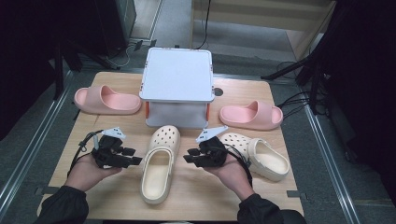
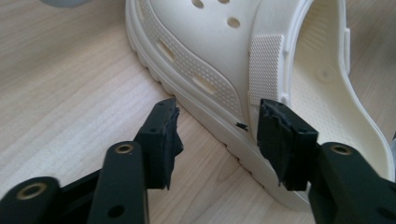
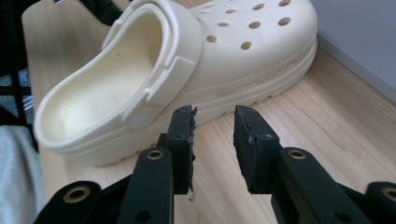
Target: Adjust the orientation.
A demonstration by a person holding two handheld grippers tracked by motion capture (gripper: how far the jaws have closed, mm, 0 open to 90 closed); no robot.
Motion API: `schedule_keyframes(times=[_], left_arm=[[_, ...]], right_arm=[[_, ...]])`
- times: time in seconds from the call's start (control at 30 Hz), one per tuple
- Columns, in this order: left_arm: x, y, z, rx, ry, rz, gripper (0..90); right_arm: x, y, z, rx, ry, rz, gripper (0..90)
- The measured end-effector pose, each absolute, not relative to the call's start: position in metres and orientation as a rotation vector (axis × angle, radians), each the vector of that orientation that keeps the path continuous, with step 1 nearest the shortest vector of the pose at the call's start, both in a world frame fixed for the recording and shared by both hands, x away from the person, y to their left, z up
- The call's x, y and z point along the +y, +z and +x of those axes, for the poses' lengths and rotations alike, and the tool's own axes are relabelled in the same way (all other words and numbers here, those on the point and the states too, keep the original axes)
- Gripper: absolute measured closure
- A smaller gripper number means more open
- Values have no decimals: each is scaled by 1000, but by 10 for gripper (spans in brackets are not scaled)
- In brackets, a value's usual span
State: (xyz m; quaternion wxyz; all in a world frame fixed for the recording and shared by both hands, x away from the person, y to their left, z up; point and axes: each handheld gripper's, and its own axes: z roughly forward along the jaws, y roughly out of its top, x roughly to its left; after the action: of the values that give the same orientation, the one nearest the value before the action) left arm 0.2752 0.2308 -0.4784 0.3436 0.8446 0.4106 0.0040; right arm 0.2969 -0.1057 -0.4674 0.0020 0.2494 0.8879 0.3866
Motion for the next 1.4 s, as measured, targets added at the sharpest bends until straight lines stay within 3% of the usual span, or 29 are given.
schedule_keyframes(times=[0.2, 0.67, 1.4], left_arm=[[229, -476, 283, 1046, -6, 2193, 433], [220, -475, 298, 995, -27, 2251, 438], [220, -477, 303, 1003, -47, 2251, 445]], right_arm=[[-132, -457, 286, 2773, 1207, 794, 635], [-209, -439, 268, 2705, 1091, 928, 635], [-289, -437, 272, 2561, 926, 1137, 553]])
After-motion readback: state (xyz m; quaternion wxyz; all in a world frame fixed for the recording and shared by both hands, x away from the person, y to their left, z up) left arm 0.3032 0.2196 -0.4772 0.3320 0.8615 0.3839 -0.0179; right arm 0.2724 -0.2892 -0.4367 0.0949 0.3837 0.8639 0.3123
